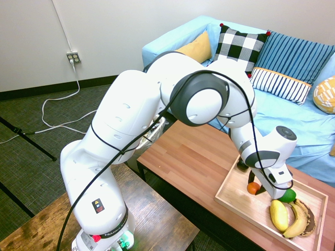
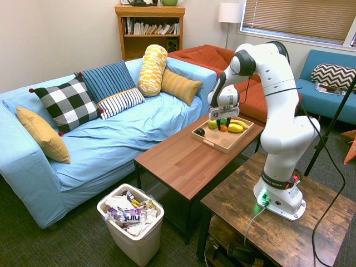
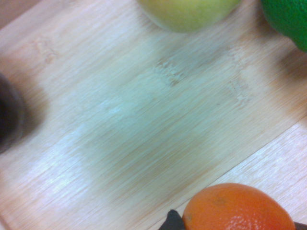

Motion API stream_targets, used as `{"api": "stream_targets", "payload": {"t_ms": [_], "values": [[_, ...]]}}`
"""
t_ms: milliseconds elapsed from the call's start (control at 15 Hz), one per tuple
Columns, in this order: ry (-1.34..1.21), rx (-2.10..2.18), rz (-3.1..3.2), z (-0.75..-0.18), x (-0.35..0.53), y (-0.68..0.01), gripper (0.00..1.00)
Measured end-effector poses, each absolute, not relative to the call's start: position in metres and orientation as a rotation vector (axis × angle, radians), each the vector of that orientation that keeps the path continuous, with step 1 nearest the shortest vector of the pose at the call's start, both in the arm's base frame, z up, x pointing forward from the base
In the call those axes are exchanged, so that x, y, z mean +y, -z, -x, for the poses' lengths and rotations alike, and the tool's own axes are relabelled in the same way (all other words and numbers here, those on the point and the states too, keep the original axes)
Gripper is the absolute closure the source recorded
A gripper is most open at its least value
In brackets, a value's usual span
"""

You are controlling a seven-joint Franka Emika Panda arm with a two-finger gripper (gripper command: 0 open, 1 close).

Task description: Put the tangerine in the tray

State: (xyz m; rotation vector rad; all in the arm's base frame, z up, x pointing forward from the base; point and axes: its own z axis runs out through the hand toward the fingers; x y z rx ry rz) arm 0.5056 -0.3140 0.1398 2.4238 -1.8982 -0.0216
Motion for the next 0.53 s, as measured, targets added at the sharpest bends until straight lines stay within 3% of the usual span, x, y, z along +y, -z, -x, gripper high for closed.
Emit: {"api": "stream_targets", "payload": {"t_ms": [533], "values": [[0.038,-1.888,-2.43,-0.507,-0.317,-0.117,1.0]]}}
